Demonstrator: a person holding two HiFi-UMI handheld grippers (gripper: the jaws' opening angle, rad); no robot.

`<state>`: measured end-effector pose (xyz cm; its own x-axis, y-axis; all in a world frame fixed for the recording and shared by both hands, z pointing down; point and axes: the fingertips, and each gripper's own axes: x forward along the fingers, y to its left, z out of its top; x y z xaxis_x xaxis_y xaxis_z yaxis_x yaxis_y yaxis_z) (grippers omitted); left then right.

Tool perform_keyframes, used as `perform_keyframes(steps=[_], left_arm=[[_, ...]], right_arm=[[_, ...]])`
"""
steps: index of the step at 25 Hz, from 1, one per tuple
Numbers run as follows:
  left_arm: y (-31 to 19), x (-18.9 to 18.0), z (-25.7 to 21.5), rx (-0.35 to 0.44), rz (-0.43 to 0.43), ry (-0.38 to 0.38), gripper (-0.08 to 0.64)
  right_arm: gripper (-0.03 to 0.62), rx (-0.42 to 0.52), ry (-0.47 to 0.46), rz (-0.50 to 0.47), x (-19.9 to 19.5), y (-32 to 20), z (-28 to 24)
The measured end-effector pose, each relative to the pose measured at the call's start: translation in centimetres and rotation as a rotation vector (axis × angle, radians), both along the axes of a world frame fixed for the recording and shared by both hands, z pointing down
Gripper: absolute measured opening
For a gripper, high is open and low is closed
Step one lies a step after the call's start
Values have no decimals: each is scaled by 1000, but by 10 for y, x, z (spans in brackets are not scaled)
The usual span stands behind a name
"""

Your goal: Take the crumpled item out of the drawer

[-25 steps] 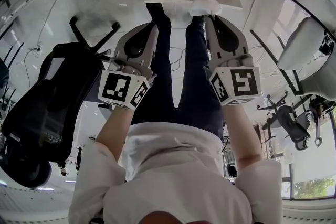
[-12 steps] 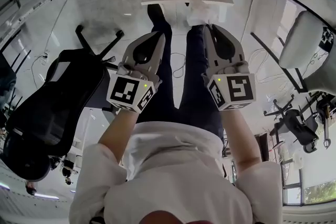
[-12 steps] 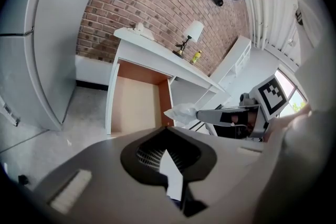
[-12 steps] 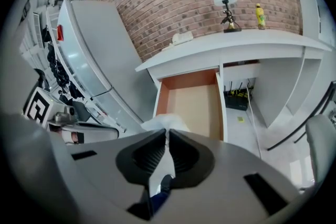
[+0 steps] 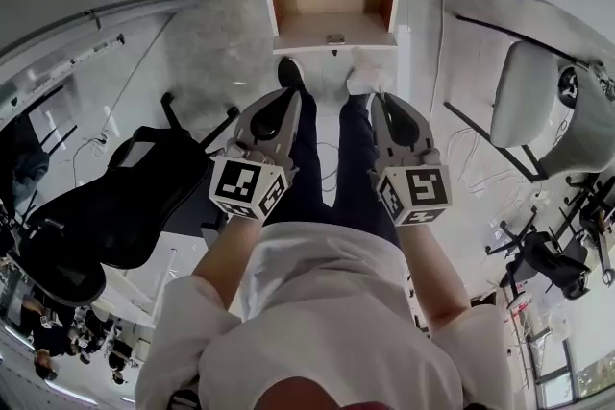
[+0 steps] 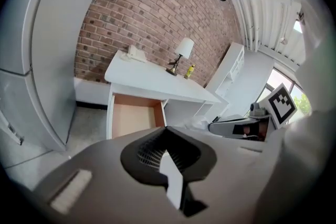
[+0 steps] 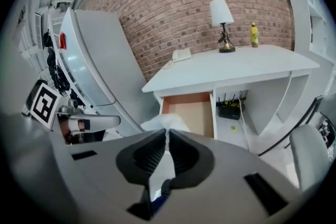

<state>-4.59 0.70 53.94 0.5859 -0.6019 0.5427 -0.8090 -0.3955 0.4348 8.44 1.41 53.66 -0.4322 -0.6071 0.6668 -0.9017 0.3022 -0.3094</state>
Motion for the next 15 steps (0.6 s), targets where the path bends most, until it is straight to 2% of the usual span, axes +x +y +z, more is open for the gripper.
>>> perform_keyframes(steps=[7,10,13,15], left_arm=[[-15,-10,-88,123,5,-11,9],[-25,-21,-120,182,-27,-30,8],[-29,-38,-152,214,-83,-40,8],[-27,-44,-171,234,-89,-43,9]], right_arm=[[26,108,-17,-55,-29,-3,-87],[26,164,-14,-43,-29,-12,-118],[26,208,-5,-28,-23,-16,-148],[26,240,-1,-21,-19,-18,-166]])
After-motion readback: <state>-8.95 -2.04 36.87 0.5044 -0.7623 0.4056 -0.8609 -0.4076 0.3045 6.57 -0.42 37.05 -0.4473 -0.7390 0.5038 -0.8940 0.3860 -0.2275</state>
